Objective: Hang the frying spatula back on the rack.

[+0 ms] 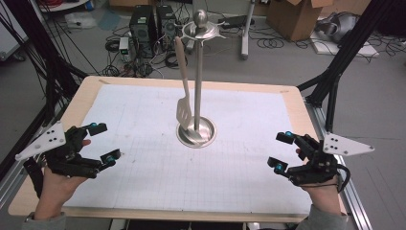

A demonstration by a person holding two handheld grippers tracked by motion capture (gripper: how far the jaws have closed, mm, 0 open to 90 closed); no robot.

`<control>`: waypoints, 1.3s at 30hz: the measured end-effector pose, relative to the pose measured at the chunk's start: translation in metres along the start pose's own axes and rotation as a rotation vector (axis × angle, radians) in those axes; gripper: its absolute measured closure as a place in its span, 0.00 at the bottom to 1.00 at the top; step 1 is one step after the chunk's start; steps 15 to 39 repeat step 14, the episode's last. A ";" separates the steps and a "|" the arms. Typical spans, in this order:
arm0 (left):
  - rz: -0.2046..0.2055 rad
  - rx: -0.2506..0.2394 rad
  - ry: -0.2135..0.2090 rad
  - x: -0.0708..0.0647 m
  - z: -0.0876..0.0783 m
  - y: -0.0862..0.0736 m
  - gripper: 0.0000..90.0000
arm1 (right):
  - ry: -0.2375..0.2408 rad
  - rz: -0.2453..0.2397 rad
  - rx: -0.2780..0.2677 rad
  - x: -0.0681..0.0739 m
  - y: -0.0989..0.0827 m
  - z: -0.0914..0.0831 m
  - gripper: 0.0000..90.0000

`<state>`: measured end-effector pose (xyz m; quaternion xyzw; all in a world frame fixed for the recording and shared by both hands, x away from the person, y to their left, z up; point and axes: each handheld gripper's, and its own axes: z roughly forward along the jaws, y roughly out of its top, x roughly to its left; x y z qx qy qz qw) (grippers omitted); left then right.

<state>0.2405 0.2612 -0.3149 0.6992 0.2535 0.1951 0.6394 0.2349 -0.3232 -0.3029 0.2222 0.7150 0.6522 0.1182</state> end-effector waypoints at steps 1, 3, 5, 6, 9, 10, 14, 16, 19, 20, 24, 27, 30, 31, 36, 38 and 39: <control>0.001 0.005 0.008 0.001 -0.001 -0.001 0.07 | 0.000 0.003 -0.007 0.000 0.000 -0.001 0.16; -0.005 0.011 0.025 0.003 -0.003 -0.003 0.07 | -0.006 0.001 -0.016 0.000 0.000 -0.004 0.16; -0.008 0.018 0.044 0.005 -0.005 -0.006 0.07 | -0.008 0.006 -0.016 -0.001 0.000 -0.005 0.16; -0.011 0.021 0.055 0.006 -0.006 -0.007 0.07 | -0.010 0.000 -0.022 -0.002 0.000 -0.004 0.16; -0.013 0.031 0.081 0.006 -0.013 -0.011 0.07 | -0.011 0.010 -0.022 -0.002 0.000 -0.005 0.16; -0.024 0.027 0.083 0.007 -0.015 -0.011 0.07 | -0.016 0.008 -0.020 -0.003 0.000 -0.006 0.16; -0.042 0.010 0.074 0.009 -0.020 -0.011 0.07 | -0.018 0.010 -0.034 -0.002 0.000 -0.008 0.16; -0.042 0.010 0.074 0.009 -0.020 -0.011 0.07 | -0.018 0.010 -0.034 -0.002 0.000 -0.008 0.16; -0.042 0.010 0.074 0.009 -0.020 -0.011 0.07 | -0.018 0.010 -0.034 -0.002 0.000 -0.008 0.16; -0.042 0.010 0.074 0.009 -0.020 -0.011 0.07 | -0.018 0.010 -0.034 -0.002 0.000 -0.008 0.16; -0.042 0.010 0.074 0.009 -0.020 -0.011 0.07 | -0.018 0.010 -0.034 -0.002 0.000 -0.008 0.16; -0.042 0.010 0.074 0.009 -0.020 -0.011 0.07 | -0.018 0.010 -0.034 -0.002 0.000 -0.008 0.16; -0.042 0.010 0.074 0.009 -0.020 -0.011 0.07 | -0.018 0.010 -0.034 -0.002 0.000 -0.008 0.16; -0.042 0.010 0.074 0.009 -0.020 -0.011 0.07 | -0.018 0.010 -0.034 -0.002 0.000 -0.008 0.16; -0.042 0.010 0.074 0.009 -0.020 -0.011 0.07 | -0.018 0.010 -0.034 -0.002 0.000 -0.008 0.16; -0.042 0.010 0.074 0.009 -0.020 -0.011 0.07 | -0.018 0.010 -0.034 -0.002 0.000 -0.008 0.16; -0.042 0.010 0.074 0.009 -0.020 -0.011 0.07 | -0.018 0.010 -0.034 -0.002 0.000 -0.008 0.16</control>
